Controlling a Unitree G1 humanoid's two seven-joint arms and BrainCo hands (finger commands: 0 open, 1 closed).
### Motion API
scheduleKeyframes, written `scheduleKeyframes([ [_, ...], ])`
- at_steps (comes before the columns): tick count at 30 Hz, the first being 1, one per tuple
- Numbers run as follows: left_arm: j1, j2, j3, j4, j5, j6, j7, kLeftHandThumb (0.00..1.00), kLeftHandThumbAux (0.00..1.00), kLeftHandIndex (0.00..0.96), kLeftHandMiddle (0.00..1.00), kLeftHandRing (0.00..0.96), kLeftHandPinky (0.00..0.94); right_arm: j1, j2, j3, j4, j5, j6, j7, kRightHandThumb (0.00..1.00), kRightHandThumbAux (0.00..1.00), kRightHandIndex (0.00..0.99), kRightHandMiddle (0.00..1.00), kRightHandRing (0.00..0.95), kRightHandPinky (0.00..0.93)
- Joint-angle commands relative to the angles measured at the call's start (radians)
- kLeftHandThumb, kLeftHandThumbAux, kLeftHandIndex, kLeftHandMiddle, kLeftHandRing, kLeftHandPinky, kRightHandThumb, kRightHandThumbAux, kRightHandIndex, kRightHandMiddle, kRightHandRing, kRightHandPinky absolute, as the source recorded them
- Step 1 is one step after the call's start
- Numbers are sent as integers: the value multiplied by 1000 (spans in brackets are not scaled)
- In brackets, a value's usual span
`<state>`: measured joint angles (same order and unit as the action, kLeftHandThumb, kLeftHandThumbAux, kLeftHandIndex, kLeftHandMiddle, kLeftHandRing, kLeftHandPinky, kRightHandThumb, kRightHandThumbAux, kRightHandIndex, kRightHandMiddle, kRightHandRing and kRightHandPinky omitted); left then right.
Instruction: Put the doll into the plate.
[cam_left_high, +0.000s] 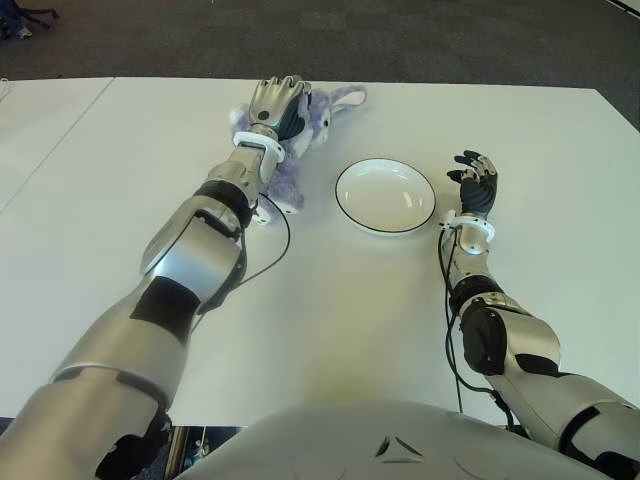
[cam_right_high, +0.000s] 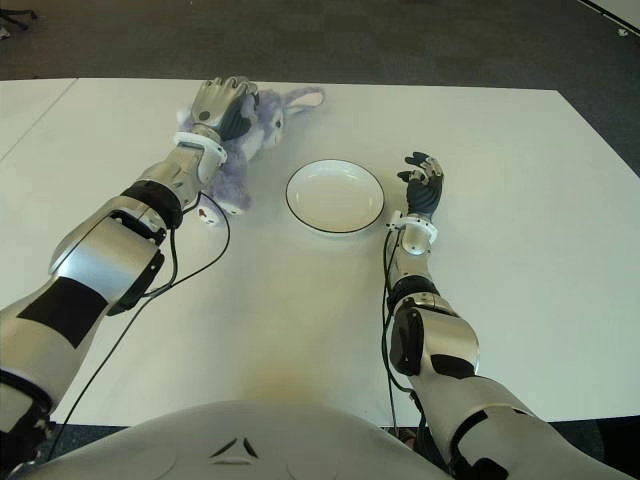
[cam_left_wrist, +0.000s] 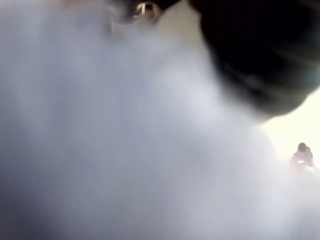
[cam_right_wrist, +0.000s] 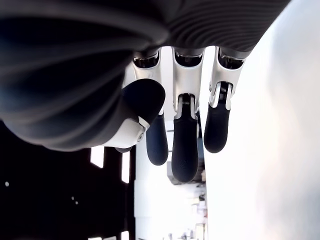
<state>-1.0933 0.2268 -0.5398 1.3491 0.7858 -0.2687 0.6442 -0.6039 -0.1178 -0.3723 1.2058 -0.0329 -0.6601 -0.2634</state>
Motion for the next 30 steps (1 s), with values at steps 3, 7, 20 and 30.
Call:
scheduleKeyframes([
  [3,-116,6,-43,-49,47,-51,90,729,700,440,827,819,824,242,144,-4,141,21,58,-10,1000,706,291,363,510,353],
  [7,-132,11,-52,-60,54,-81,120,729,700,440,828,822,834,242,143,0,142,16,61,-15,1000,699,290,367,464,403],
  [20,-183,17,-92,-89,106,-137,216,732,698,440,828,825,841,235,144,8,144,6,78,-45,1000,699,307,364,460,402],
  [30,-195,26,-102,-119,116,-169,239,735,697,441,830,827,843,233,145,9,145,4,78,-43,1000,699,315,350,459,401],
])
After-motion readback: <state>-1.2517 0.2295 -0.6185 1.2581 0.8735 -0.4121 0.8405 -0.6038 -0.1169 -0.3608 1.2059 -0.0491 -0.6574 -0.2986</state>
